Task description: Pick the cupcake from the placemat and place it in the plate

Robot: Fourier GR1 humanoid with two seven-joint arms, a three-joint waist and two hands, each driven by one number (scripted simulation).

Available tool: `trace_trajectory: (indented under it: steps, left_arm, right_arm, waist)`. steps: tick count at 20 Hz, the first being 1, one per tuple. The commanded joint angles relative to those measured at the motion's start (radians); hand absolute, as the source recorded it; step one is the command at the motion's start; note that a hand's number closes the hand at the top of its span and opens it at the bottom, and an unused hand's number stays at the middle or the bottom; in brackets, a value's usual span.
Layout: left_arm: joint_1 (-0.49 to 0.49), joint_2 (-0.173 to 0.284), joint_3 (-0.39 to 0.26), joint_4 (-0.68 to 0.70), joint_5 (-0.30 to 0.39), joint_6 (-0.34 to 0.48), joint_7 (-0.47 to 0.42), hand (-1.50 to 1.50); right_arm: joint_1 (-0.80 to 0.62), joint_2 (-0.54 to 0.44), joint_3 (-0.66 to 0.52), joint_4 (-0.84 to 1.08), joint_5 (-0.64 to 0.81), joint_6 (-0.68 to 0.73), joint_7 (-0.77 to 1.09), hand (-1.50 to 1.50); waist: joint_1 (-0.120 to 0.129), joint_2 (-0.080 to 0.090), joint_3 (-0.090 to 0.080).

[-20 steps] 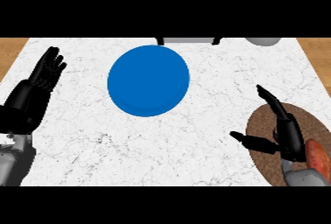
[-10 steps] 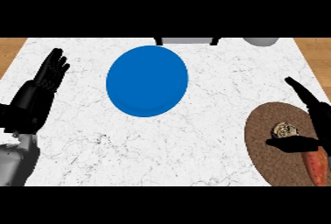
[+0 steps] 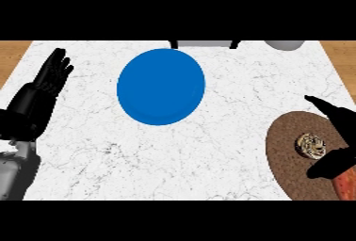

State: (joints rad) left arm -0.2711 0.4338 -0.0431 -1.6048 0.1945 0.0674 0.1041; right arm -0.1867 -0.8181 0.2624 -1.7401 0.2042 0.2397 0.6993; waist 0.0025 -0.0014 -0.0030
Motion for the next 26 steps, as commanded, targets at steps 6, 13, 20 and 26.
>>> trace_trajectory:
  steps: [6, 13, 20, 26]
  left_arm:
    - [0.052, -0.046, 0.024, -0.072, -0.04, -0.014, 0.017, 0.0]
    - [0.009, -0.062, 0.054, -0.015, -0.059, -0.049, 0.013, 0.0]
    - [0.004, -0.087, 0.076, 0.017, -0.093, -0.078, -0.025, 0.0]
    - [-0.057, -0.108, 0.113, 0.047, -0.1, -0.094, 0.024, 0.0]
  right_arm:
    - [-0.038, 0.113, 0.018, 0.069, 0.14, 0.1, 0.11, -1.5]
    - [-0.052, 0.127, -0.031, 0.231, 0.225, 0.164, 0.057, -1.5]
    - [0.022, 0.205, -0.044, 0.329, 0.33, 0.111, -0.063, -1.5]
    - [-0.017, 0.245, -0.109, 0.377, 0.339, 0.21, -0.086, -1.5]
  waist:
    - [0.001, 0.001, 0.003]
    - [0.0, 0.002, 0.003]
    - [-0.002, 0.002, 0.003]
    - [-0.004, 0.002, 0.003]
